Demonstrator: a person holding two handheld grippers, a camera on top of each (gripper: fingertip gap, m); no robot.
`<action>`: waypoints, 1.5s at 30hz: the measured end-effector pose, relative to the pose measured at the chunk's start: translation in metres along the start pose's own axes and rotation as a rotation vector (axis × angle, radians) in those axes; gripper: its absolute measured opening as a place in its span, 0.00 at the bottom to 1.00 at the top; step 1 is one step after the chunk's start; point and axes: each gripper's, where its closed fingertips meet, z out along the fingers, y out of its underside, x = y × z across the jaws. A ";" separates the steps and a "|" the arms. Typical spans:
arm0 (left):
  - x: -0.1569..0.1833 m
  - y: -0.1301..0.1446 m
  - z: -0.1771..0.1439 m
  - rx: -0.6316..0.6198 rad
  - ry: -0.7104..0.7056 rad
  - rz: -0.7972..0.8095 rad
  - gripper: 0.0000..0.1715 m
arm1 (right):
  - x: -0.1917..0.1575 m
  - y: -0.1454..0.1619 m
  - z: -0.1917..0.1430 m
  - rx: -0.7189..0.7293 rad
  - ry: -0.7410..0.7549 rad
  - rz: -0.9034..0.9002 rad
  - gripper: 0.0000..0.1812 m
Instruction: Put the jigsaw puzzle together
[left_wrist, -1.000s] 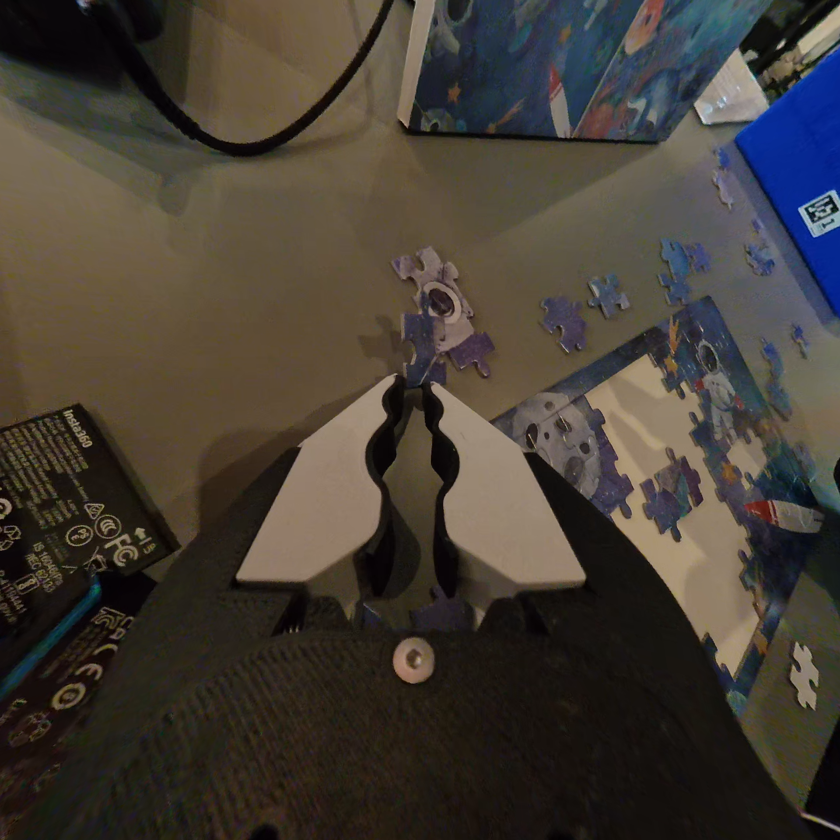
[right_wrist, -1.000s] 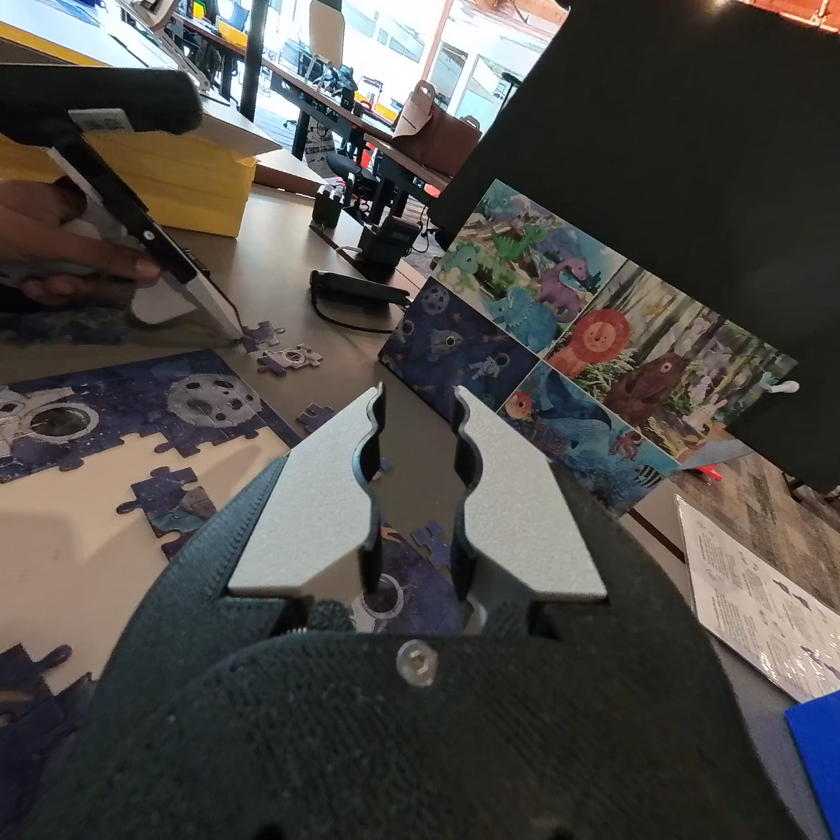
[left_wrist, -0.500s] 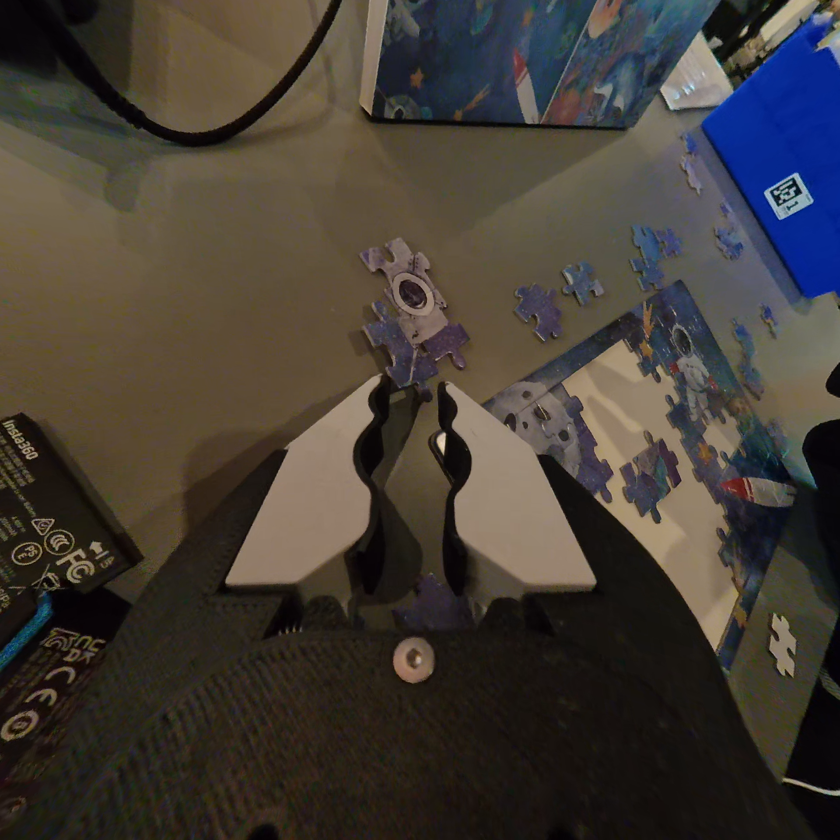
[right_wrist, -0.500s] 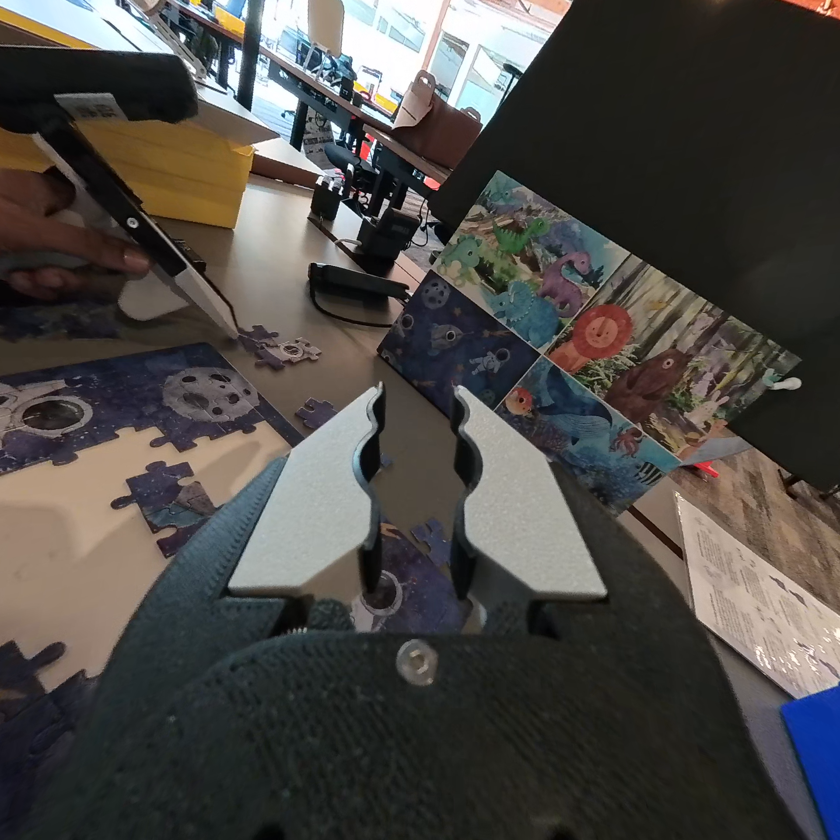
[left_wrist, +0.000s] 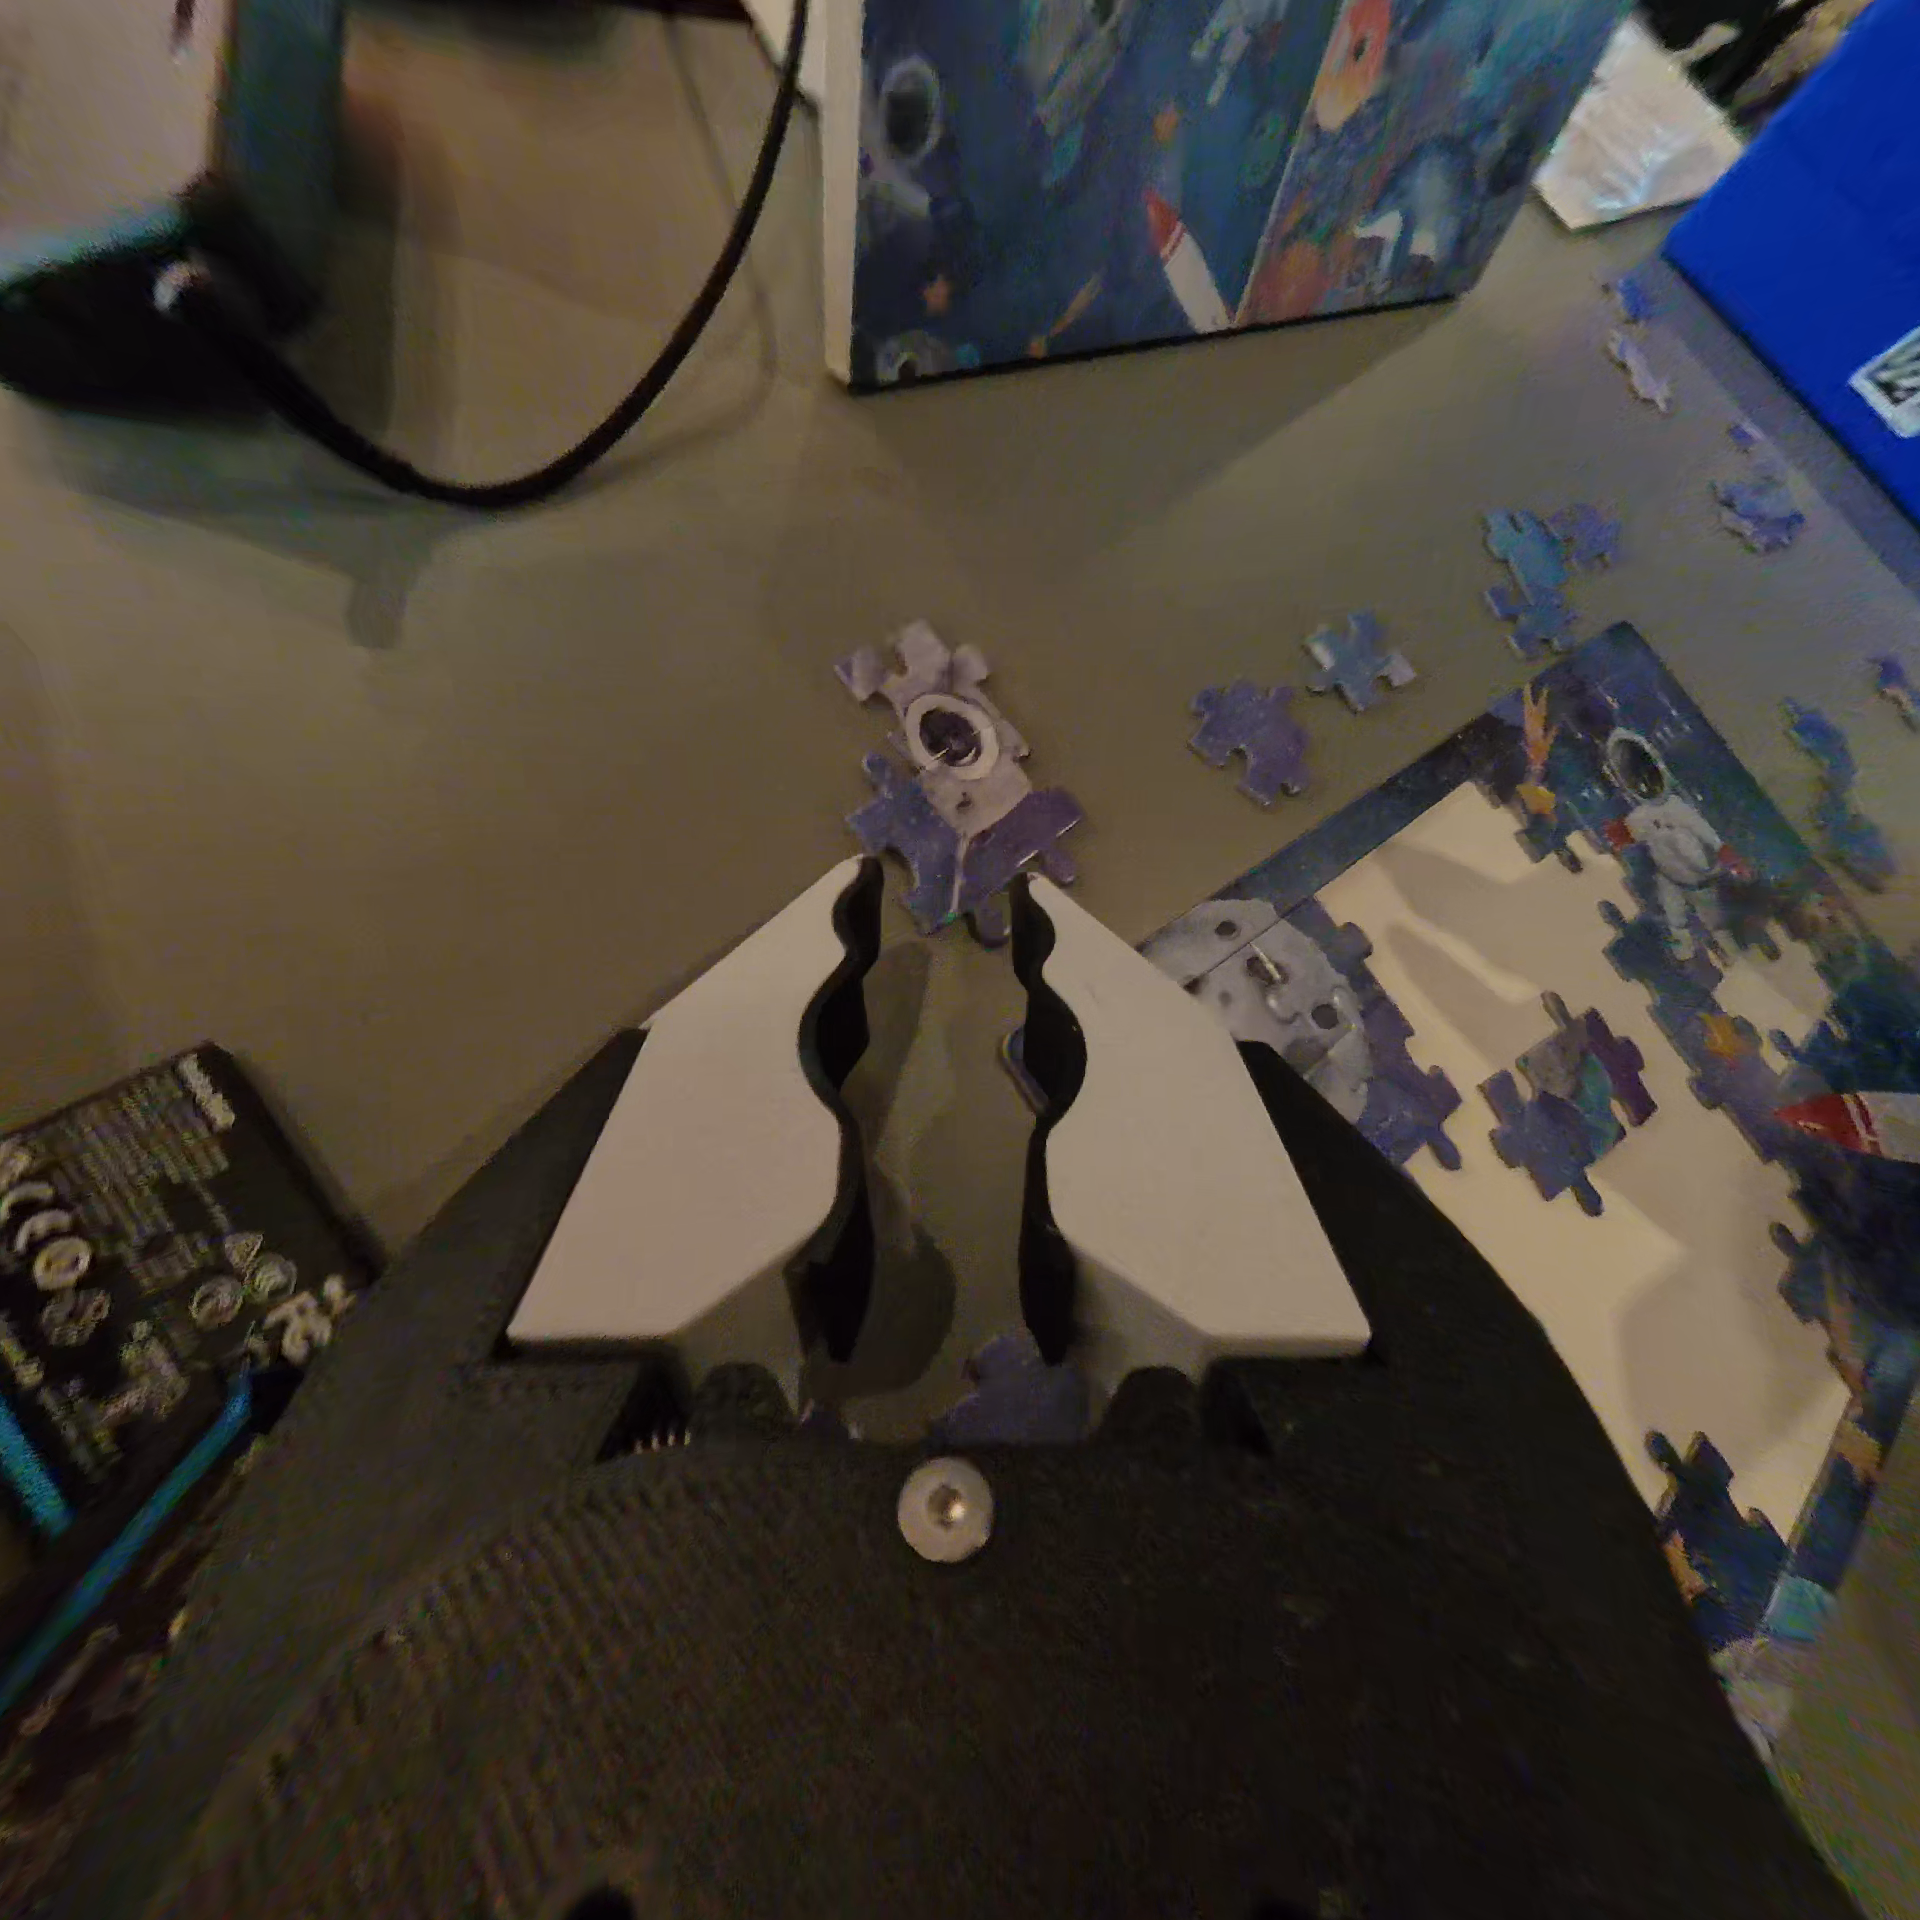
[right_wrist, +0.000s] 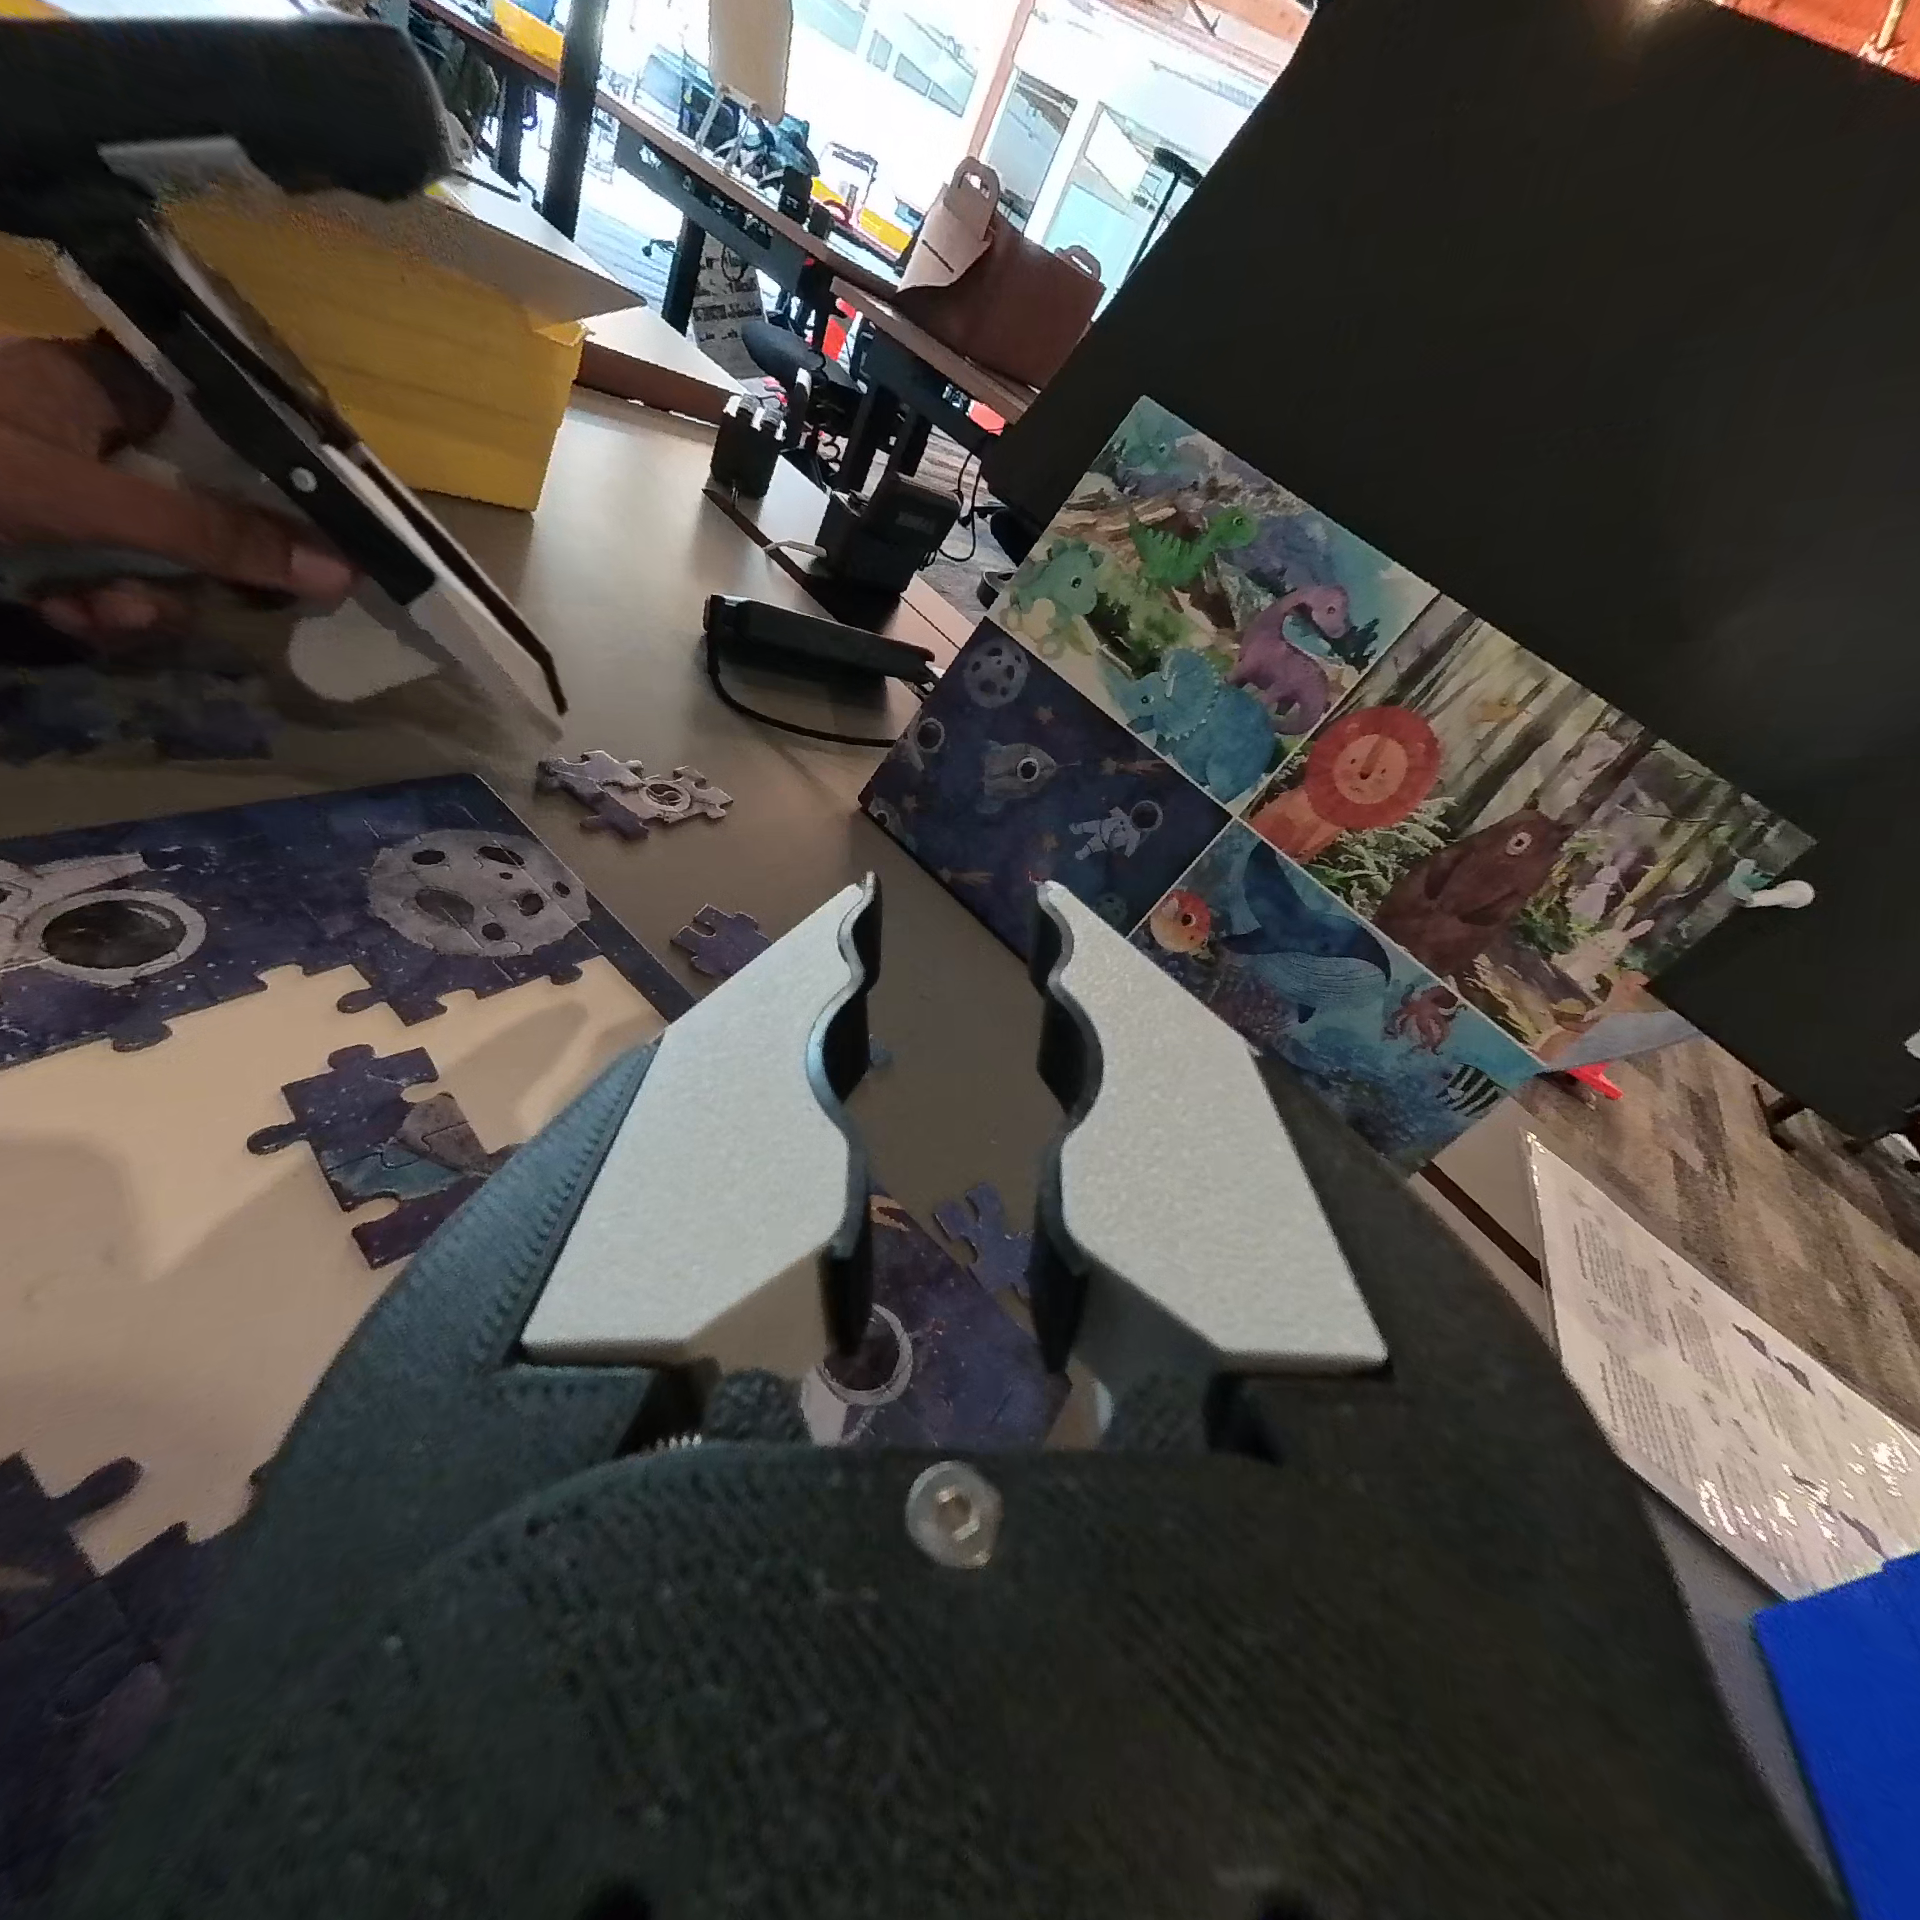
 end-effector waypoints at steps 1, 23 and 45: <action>0.005 -0.003 0.001 0.005 0.021 0.029 0.15 | 0.000 0.000 0.000 0.000 0.000 0.001 0.15; -0.021 -0.005 0.023 -0.144 -0.086 0.266 0.13 | -0.005 0.008 0.005 -0.031 -0.021 -0.005 0.15; -0.016 -0.005 0.024 -0.140 -0.139 0.333 0.15 | -0.008 0.013 0.007 -0.048 -0.030 -0.014 0.15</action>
